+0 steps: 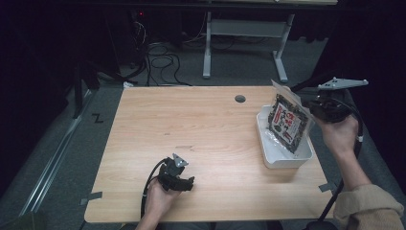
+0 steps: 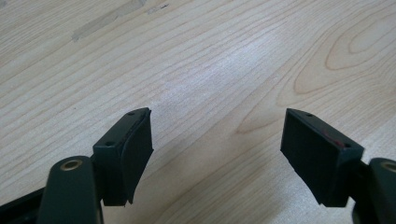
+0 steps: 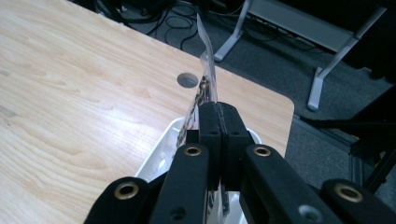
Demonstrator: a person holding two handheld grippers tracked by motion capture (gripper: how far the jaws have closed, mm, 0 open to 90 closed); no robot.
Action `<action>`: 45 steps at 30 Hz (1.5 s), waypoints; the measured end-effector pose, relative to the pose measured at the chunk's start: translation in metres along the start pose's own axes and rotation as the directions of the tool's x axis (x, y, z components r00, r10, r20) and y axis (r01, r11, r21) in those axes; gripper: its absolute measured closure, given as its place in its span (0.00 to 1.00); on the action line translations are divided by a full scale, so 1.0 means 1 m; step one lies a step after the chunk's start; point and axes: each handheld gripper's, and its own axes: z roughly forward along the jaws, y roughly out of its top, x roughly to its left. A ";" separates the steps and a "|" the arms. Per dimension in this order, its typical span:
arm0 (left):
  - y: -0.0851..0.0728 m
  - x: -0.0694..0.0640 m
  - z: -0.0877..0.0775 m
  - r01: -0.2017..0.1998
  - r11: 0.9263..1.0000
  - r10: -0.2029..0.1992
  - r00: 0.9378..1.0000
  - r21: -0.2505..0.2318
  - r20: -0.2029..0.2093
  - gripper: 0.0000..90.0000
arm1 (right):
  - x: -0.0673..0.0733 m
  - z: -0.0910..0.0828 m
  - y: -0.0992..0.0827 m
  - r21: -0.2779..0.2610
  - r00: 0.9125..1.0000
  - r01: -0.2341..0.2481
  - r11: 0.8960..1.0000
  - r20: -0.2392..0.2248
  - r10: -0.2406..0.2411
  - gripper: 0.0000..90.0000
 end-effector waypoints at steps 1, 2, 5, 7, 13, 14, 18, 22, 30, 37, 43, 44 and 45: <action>0.000 0.000 0.000 -0.001 1.000 0.001 1.000 0.001 -0.001 0.28 | -0.001 -0.001 -0.002 0.005 1.000 -0.001 1.000 -0.001 0.001 1.00; 0.000 0.000 0.000 -0.001 1.000 0.001 1.000 0.001 -0.001 0.28 | -0.002 -0.001 -0.004 0.010 1.000 -0.004 1.000 -0.001 0.005 0.99; 0.000 0.000 0.001 -0.003 1.000 0.003 1.000 0.003 -0.001 0.28 | -0.006 -0.002 -0.010 0.013 1.000 -0.010 1.000 0.001 0.010 0.98; 0.000 0.000 0.001 -0.003 1.000 0.003 1.000 0.004 -0.002 0.28 | -0.008 -0.003 -0.013 0.017 1.000 -0.023 1.000 -0.001 0.023 0.97; 0.000 -0.001 0.001 -0.004 1.000 0.004 1.000 0.006 -0.003 0.28 | -0.012 -0.004 -0.019 0.016 1.000 -0.030 0.999 0.003 0.030 0.94; 0.000 -0.001 0.001 -0.004 1.000 0.004 1.000 0.006 -0.003 0.28 | -0.013 -0.004 -0.020 0.018 0.999 -0.034 0.999 0.006 0.034 0.93; 0.000 0.000 0.001 -0.003 1.000 0.004 1.000 0.006 -0.002 0.28 | -0.019 0.001 -0.025 0.053 0.998 -0.056 0.997 0.022 0.055 0.90; 0.000 -0.001 0.002 -0.002 1.000 0.003 1.000 0.008 -0.002 0.28 | -0.023 0.005 -0.030 0.054 0.997 -0.072 0.996 0.035 0.070 0.88; 0.000 -0.001 0.001 -0.003 1.000 0.003 1.000 0.006 -0.003 0.28 | -0.026 0.006 -0.033 0.061 0.995 -0.086 0.994 0.051 0.083 0.80; 0.000 -0.001 0.001 -0.003 1.000 0.003 1.000 0.006 -0.003 0.28 | -0.029 0.008 -0.038 0.065 0.993 -0.104 0.992 0.067 0.100 0.67; 0.000 -0.001 0.002 -0.006 1.000 0.006 1.000 0.011 -0.003 0.28 | -0.033 0.008 -0.043 0.066 0.990 -0.123 0.990 0.072 0.118 0.59; 0.000 -0.001 0.002 -0.006 1.000 0.006 1.000 0.010 -0.003 0.28 | -0.034 0.008 -0.044 0.066 0.990 -0.131 0.989 0.069 0.127 0.58; -0.001 -0.001 0.002 -0.004 1.000 0.004 1.000 0.009 -0.004 0.28 | -0.035 0.008 -0.045 0.068 0.989 -0.132 0.989 0.071 0.127 0.56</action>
